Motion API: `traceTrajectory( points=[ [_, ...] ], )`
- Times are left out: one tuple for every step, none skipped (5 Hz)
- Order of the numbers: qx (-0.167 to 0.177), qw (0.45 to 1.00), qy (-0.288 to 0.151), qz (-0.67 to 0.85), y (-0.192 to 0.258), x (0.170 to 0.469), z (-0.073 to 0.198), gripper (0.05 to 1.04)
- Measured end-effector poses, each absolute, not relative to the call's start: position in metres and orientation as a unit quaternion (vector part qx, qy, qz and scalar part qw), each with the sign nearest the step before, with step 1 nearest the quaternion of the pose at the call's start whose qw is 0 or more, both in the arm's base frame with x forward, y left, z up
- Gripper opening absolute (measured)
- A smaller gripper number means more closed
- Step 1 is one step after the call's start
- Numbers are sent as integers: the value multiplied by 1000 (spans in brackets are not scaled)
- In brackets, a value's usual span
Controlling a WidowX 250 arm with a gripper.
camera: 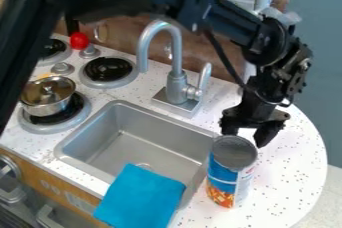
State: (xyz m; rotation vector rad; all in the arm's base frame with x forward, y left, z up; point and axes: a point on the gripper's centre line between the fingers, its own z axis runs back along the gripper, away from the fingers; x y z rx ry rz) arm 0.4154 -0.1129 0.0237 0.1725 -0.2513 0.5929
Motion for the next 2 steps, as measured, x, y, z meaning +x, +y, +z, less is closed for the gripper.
traceTrajectory(
  points=[
    [79, 948, -127, 282, -114, 410, 28, 1001],
    [86, 951, -118, 273, -113, 403, 20, 1001]
  ],
)
